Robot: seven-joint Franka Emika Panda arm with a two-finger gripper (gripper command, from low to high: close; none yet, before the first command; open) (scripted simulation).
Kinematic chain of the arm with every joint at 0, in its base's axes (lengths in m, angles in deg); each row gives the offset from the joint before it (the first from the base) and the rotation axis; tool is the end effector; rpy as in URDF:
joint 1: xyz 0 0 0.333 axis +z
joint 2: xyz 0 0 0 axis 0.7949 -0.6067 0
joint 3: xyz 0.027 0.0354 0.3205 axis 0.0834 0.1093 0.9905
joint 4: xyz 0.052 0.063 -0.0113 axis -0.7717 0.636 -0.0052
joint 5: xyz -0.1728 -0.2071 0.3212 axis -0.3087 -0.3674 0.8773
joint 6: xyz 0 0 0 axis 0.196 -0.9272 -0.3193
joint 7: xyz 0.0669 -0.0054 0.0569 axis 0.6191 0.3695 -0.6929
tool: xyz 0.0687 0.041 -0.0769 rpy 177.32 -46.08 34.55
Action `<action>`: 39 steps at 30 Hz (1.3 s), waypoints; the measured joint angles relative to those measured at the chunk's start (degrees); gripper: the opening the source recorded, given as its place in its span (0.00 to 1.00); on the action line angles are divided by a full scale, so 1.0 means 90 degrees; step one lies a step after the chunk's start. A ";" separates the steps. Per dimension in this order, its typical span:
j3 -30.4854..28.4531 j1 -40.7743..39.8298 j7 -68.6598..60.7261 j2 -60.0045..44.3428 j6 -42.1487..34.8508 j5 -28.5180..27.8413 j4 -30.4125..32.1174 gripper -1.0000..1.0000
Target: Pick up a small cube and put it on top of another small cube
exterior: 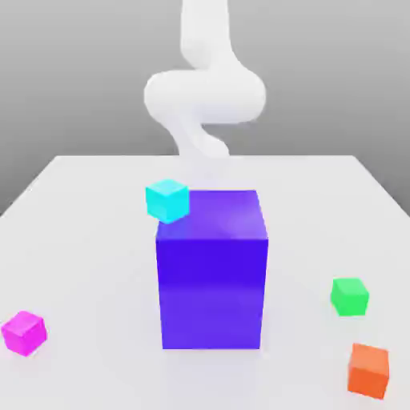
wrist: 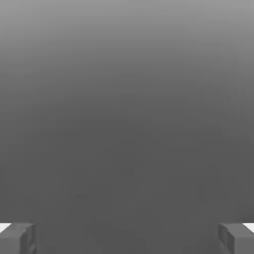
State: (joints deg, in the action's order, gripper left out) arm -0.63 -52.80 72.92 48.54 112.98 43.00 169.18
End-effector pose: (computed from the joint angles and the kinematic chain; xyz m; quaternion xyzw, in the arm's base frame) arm 0.4047 -0.0267 0.6762 -0.8556 0.3747 -0.3259 0.1460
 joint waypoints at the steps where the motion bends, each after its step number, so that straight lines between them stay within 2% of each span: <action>1: -0.0137 -0.0008 -0.0088 -0.0248 0.0096 0.0036 0.0040 0.50; 11: -0.1392 -0.0176 -0.1057 -0.2552 0.0993 0.0579 0.0411 0.50; 18: -0.2049 -0.0586 -0.1898 -0.4191 0.1596 0.1189 0.0662 0.50; 26: -0.2289 -0.1408 -0.2679 -0.6024 0.2304 0.1637 0.0956 0.50; 28: -0.2149 -0.1631 -0.2911 -0.6483 0.2572 0.1876 0.0924 0.50; 31: -0.1607 -0.2109 -0.3281 -0.7173 0.3068 0.2346 0.0770 0.50; 32: -0.1448 -0.2242 -0.3385 -0.7357 0.3206 0.2480 0.0725 0.00; 39: -0.1424 -0.2265 -0.3389 -0.7379 0.3216 0.2485 0.0720 0.00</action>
State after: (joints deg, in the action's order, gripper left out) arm -13.45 -73.18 42.42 -17.88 141.92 65.37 175.66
